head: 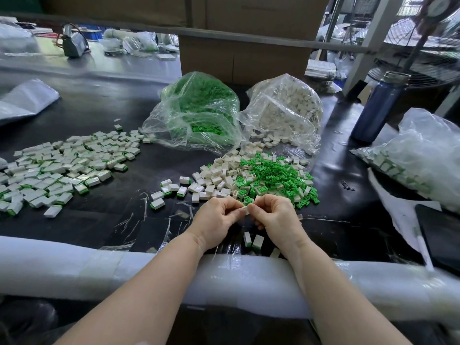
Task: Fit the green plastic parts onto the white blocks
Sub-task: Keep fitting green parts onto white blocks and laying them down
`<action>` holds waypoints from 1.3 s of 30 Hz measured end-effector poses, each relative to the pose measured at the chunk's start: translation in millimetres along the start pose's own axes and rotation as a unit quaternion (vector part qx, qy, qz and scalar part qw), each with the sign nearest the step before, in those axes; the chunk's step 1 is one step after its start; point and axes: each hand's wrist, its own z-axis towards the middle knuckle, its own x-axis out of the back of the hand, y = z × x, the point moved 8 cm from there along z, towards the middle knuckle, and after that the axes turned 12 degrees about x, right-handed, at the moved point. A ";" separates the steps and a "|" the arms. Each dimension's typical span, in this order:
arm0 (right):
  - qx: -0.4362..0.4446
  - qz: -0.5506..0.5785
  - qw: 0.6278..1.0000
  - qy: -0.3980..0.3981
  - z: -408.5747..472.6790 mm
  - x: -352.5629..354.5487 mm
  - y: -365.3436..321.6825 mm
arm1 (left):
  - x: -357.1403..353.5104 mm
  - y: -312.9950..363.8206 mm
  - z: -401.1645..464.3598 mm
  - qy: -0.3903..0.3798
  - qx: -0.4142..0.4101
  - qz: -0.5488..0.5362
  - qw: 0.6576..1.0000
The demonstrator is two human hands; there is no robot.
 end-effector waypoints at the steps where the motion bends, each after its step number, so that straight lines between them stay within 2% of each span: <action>1: 0.000 0.007 1.000 0.004 0.0 0.4 0.2 | -0.2 0.5 -0.3 0.001 0.000 -0.004 1.000; 8: 0.012 0.067 0.997 0.027 0.2 3.5 -1.6 | 1.5 2.5 -0.1 0.025 0.002 -0.040 0.999; 14: 0.029 0.078 0.996 0.002 -1.0 0.2 -7.1 | 4.9 5.4 -1.7 0.052 -0.006 -0.005 0.999; 22: 0.026 0.108 0.994 0.007 -1.1 -0.1 -8.5 | 7.6 9.7 -4.4 0.037 -0.009 -0.072 0.997; 31: 0.009 0.066 0.993 -0.094 -2.9 -15.5 -8.0 | 4.6 16.7 -6.2 0.017 -0.044 -0.067 0.997; 39: 0.001 0.103 0.992 -0.079 -2.0 -13.8 -7.2 | -0.8 19.3 -7.9 -0.002 -0.053 0.005 0.999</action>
